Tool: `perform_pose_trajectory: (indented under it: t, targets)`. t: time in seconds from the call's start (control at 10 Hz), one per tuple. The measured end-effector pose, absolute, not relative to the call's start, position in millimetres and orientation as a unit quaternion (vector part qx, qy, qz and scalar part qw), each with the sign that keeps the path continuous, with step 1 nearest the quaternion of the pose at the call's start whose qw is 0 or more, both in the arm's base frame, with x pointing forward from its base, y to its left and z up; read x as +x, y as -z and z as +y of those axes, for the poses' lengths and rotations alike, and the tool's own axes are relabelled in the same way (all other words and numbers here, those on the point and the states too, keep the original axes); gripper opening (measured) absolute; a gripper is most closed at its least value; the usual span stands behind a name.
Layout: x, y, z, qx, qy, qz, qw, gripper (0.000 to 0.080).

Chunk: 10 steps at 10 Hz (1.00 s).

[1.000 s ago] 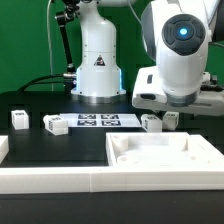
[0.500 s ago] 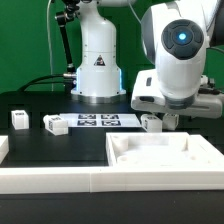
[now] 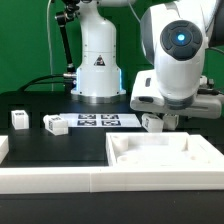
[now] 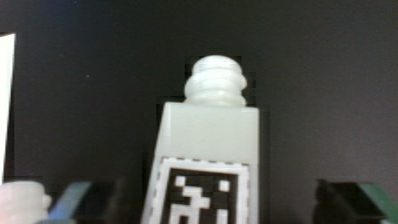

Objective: Assemble square table

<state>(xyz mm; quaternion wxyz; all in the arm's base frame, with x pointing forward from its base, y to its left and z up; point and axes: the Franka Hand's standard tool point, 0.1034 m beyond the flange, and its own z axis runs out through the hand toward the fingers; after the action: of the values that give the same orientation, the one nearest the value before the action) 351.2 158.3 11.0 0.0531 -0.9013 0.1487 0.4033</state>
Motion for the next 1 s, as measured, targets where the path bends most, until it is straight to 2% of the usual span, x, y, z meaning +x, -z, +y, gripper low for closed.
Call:
perform_pose_trajectory:
  t: [0.1, 0.2, 0.7, 0.8, 1.0]
  targets:
    - [352, -10.4, 157, -0.901, -0.403, 0.151, 0.053, 0.0379]
    - [352, -10.5, 156, -0.901, -0.403, 0.151, 0.053, 0.0286]
    - [362, -14.1, 158, -0.904, -0.397, 0.15, 0.057, 0.0287]
    - [367, -19.1, 158, -0.904, -0.397, 0.147, 0.059, 0.0287]
    - [389, -42.4, 164, -0.903, -0.402, 0.138, 0.062, 0.0287]
